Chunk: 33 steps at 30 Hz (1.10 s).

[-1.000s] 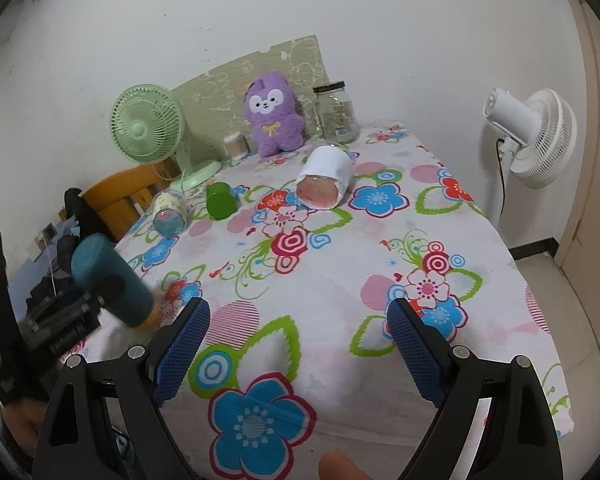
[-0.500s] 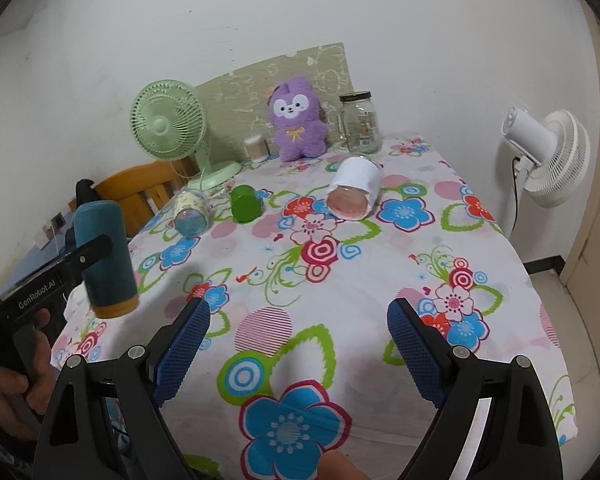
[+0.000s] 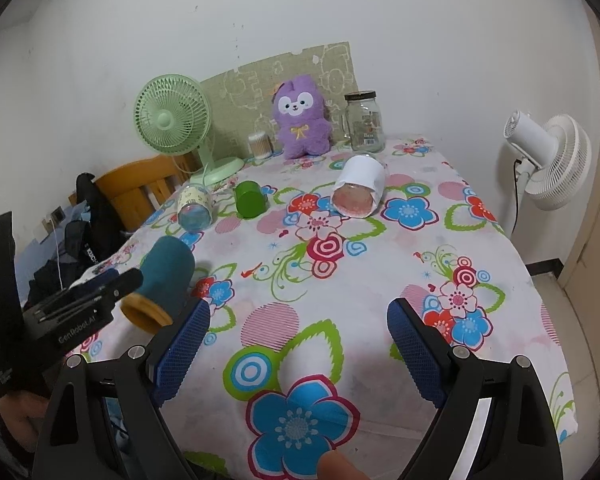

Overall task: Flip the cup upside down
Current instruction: 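Rotate the teal cup with the left gripper so its yellow rim faces down, then lower the inverted teal cup onto the tablecloth with the left gripper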

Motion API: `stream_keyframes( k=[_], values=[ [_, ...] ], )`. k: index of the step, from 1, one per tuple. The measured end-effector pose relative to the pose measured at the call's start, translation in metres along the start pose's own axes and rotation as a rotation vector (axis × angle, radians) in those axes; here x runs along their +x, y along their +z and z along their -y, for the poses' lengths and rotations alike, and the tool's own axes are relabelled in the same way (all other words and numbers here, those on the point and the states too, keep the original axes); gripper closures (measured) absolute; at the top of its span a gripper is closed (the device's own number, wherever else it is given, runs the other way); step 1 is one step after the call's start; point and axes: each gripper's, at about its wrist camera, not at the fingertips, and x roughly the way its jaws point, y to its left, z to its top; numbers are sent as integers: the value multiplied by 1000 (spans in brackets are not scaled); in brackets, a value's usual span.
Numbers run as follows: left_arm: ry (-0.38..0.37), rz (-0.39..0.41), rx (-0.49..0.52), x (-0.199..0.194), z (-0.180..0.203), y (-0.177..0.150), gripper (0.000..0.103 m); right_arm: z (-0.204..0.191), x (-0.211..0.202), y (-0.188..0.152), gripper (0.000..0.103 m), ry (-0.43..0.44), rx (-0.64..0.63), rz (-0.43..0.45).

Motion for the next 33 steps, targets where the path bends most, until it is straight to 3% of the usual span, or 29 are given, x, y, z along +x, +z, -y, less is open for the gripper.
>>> stream_keyframes(
  k=[2, 3, 6, 8, 10, 12, 18, 22, 26, 31, 33],
  values=[
    [1, -1, -1, 0, -1, 2, 54, 1, 1, 1, 11, 1, 4, 0],
    [0, -4, -1, 0, -2, 3, 48, 1, 2, 1, 11, 1, 5, 0],
    [-8, -16, 0, 0, -5, 10, 15, 1, 5, 2, 11, 6, 7, -4],
    [-35, -36, -5, 2, -11, 18, 7, 0, 7, 2, 11, 7, 4, -9],
    [-103, -125, 12, 15, -14, 33, 0, 0, 10, 1, 11, 5, 3, -15],
    [-150, -239, 50, 36, -12, 47, 0, 1, 12, 2, 11, 6, 11, -17],
    [-170, -436, 100, 85, -1, 67, 0, 3, 17, 2, 11, 2, 21, -18],
    [-213, -577, 44, 116, 4, 60, 1, 6, 20, 3, 11, -4, 32, -24],
    [-227, -637, -9, 134, 11, 55, 5, 9, 23, 3, 11, -10, 33, -29],
    [-197, -685, -54, 153, 11, 52, 34, 12, 25, 2, 11, -10, 38, -34],
    [-197, -682, -65, 155, 8, 53, 34, 13, 25, 1, 11, -9, 40, -35]
  ],
)
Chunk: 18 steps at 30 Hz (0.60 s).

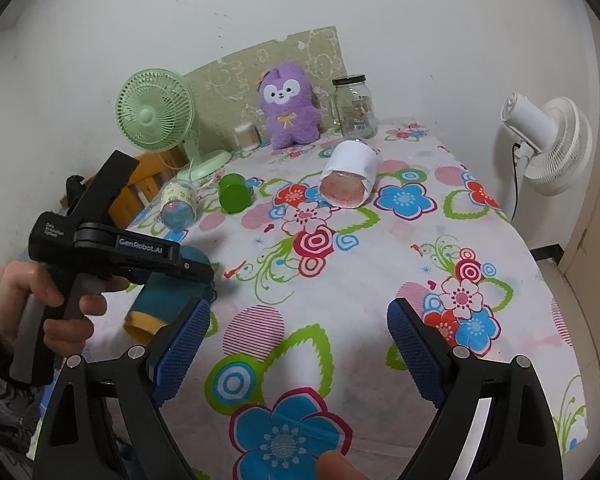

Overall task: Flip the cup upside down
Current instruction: 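Lower the inverted teal cup onto the tablecloth with the left gripper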

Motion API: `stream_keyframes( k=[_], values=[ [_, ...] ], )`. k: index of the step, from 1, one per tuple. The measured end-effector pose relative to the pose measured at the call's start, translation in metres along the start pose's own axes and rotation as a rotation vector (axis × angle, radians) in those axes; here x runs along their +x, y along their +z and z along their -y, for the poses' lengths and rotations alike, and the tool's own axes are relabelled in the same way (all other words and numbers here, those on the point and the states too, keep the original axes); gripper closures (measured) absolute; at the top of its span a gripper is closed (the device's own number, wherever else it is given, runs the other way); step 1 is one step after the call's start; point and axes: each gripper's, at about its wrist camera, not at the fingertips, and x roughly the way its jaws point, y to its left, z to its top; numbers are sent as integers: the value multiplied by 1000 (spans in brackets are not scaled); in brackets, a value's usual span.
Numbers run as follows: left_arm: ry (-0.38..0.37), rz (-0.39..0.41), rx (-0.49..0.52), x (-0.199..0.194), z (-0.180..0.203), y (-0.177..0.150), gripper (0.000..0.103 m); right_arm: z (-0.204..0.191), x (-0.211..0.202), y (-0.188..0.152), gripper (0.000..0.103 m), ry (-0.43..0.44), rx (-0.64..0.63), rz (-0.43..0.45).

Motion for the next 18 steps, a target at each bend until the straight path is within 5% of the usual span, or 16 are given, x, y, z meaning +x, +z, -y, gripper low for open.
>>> stream_keyframes(
  k=[6, 18],
  values=[
    [-4, 53, 15, -11, 1, -2, 34, 2, 2, 0, 11, 5, 9, -2],
    [59, 396, 114, -89, 23, -35, 35, -11, -3, 1, 11, 12, -20, 12]
  ],
)
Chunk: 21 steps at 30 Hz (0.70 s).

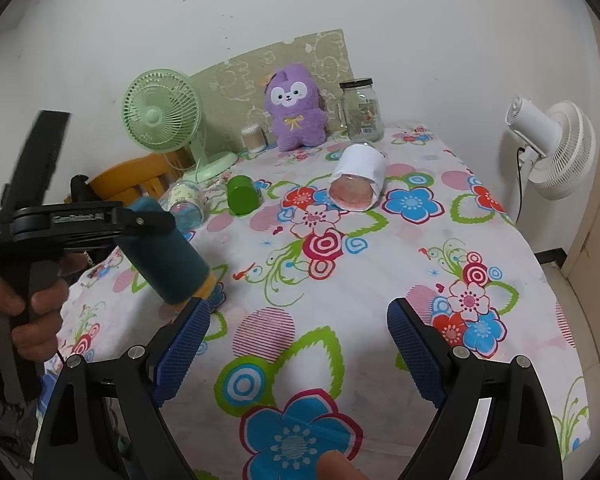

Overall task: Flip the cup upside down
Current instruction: 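Lower the inverted teal cup onto the tablecloth with the left gripper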

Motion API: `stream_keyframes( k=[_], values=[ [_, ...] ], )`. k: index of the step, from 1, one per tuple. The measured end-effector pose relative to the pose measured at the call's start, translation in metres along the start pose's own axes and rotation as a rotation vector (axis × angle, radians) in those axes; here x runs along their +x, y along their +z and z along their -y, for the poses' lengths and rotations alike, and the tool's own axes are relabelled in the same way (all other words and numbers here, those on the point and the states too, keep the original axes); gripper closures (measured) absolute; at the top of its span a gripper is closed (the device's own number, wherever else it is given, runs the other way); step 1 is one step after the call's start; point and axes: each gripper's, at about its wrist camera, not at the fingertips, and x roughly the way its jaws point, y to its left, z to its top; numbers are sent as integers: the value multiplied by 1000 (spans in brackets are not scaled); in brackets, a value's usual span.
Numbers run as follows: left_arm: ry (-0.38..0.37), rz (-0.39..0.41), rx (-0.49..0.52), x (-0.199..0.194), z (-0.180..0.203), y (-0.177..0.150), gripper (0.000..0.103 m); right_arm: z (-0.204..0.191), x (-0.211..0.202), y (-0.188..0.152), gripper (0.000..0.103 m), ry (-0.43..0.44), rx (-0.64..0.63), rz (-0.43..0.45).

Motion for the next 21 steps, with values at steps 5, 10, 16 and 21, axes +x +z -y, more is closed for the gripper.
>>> stream_keyframes(
  k=[5, 10, 16, 21],
  values=[
    [26, 57, 22, -19, 3, -9, 35, -6, -3, 2, 11, 4, -10, 9],
    [47, 88, 38, -29, 4, -22, 35, -14, -6, 2, 11, 14, -23, 17],
    [82, 59, 48, -14, 6, -39, 35, -18, -4, -1, 11, 18, -27, 11],
    [100, -11, 64, 4, 8, -47, 34, -18, -5, -1, 11, 13, -24, 13]
  ],
)
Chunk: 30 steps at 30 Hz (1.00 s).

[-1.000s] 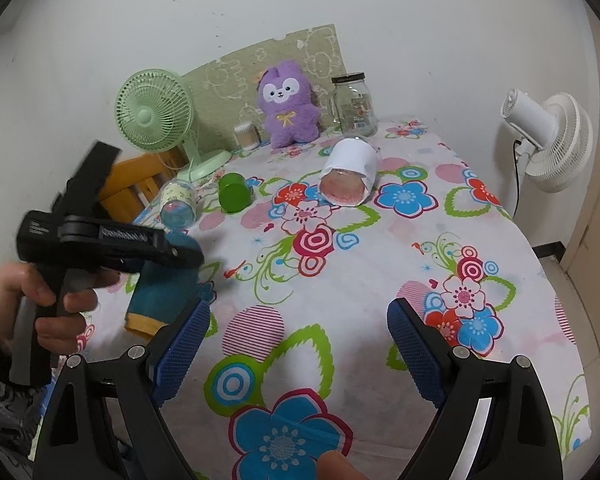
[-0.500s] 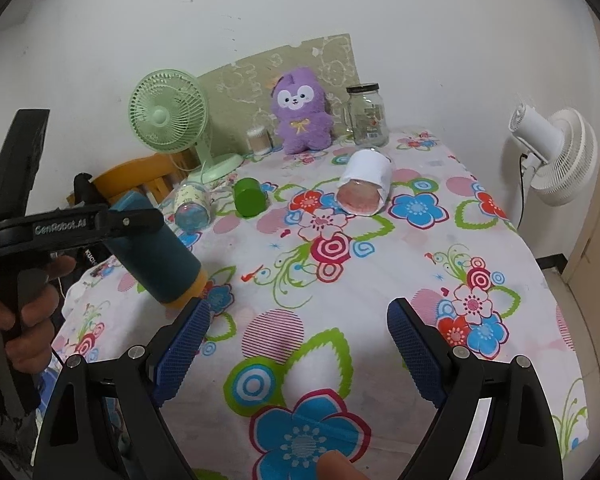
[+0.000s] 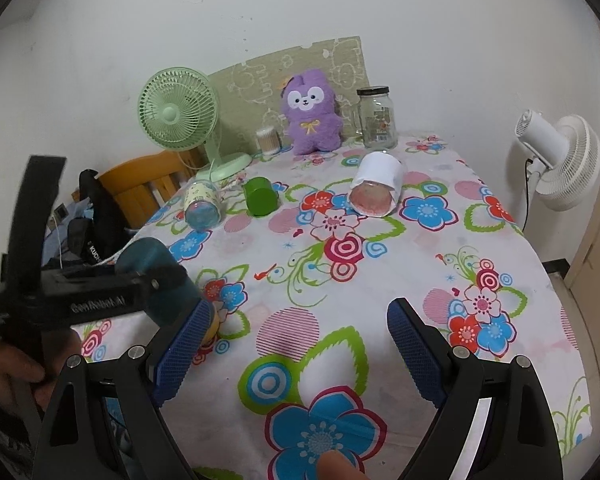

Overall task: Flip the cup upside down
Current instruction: 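Lower the inverted teal cup onto the tablecloth with the left gripper, then open the left gripper and lift it away from the cup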

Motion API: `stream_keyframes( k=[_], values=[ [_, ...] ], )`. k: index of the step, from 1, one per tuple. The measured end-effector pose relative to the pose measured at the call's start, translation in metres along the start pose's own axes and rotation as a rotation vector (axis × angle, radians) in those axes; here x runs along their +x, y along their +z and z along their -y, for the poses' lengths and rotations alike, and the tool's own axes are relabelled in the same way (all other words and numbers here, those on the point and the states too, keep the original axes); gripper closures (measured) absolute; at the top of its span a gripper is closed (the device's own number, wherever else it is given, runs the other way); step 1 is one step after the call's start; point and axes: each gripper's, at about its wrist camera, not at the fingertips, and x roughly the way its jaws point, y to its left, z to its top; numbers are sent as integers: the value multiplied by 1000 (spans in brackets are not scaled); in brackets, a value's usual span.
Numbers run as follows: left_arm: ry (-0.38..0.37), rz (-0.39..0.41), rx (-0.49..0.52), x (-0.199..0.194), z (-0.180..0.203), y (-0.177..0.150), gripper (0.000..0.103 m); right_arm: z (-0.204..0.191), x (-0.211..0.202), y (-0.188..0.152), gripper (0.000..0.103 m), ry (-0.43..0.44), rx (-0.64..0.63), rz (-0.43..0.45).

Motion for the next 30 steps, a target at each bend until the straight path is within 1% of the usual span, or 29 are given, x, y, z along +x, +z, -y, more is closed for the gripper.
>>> stream_keyframes(
  k=[3, 7, 9, 18, 21, 24, 27, 30],
  values=[
    [10, -5, 13, 1, 2, 0, 33, 0, 0, 0, 11, -3, 1, 1],
    [6, 0, 18, 0, 3, 2, 24, 1, 0, 0, 11, -5, 3, -1],
    [6, 2, 19, -1, 3, 3, 21, 2, 0, 0, 11, -6, 4, -2],
    [-8, 28, 30, -14, 3, 7, 18, -3, -1, 11, 11, -19, 2, 10],
    [-9, 55, 31, -24, 2, 11, 16, -8, -5, 21, 11, -31, -2, 24],
    [-8, 98, 28, -38, -1, 16, 15, -15, -10, 32, 11, -44, -11, 39],
    [-7, 150, 15, -55, -6, 22, 11, -25, -19, 44, 10, -48, -27, 69],
    [7, 221, -2, -75, -11, 27, 7, -34, -28, 54, 7, -58, -44, 102]
  ],
)
